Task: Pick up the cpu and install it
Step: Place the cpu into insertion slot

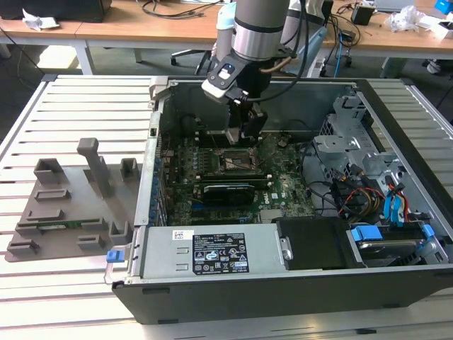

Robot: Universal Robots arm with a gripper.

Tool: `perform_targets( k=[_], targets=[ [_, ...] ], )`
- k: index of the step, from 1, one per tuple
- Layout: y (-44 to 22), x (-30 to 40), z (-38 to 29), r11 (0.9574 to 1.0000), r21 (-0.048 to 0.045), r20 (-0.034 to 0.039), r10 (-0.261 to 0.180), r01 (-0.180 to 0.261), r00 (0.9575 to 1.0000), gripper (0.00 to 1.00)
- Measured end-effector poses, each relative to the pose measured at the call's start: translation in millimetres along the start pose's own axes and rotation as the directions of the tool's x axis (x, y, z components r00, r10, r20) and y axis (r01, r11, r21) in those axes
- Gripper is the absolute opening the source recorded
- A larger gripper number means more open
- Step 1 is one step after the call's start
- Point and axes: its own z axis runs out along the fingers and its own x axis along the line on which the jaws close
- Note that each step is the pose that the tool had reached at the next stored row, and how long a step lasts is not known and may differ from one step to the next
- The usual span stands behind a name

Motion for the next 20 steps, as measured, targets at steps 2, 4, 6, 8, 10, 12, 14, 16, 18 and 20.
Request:
perform_targets(
  k=[2, 4, 6, 8, 10, 12, 14, 16, 18, 20],
  targets=[
    [0.0, 0.0, 0.0, 0.9999, 0.0003, -0.0003, 0.010, -0.010, 0.9999, 0.55],
    [0.0, 0.0, 0.0, 0.9996, 0.0007, -0.0010, 0.029, -0.029, 0.9996, 0.55],
    [0.0, 0.0, 0.1, 0.9989, 0.0012, -0.0015, 0.048, -0.048, 0.9989, 0.55],
    [0.0, 0.0, 0.1, 0.9973, 0.0020, -0.0020, 0.074, -0.074, 0.9973, 0.55],
    [0.0, 0.0, 0.1, 0.9963, 0.0024, -0.0023, 0.086, -0.086, 0.9963, 0.55],
    [0.0, 0.0, 0.3, 0.9921, 0.0038, -0.0007, 0.125, -0.125, 0.9921, 0.55],
    [0.0, 0.0, 0.4, 0.9892, 0.0056, 0.0082, 0.147, -0.147, 0.9891, 0.55],
    [0.1, 0.0, 0.5, 0.9858, 0.0072, 0.0199, 0.167, -0.168, 0.9857, 0.55],
    [0.1, 0.0, 0.6, 0.9821, 0.0084, 0.0266, 0.188, -0.188, 0.9818, 0.55],
    [0.0, 0.0, 0.5, 0.9811, 0.0086, 0.0272, 0.193, -0.193, 0.9809, 0.55]
  ],
)
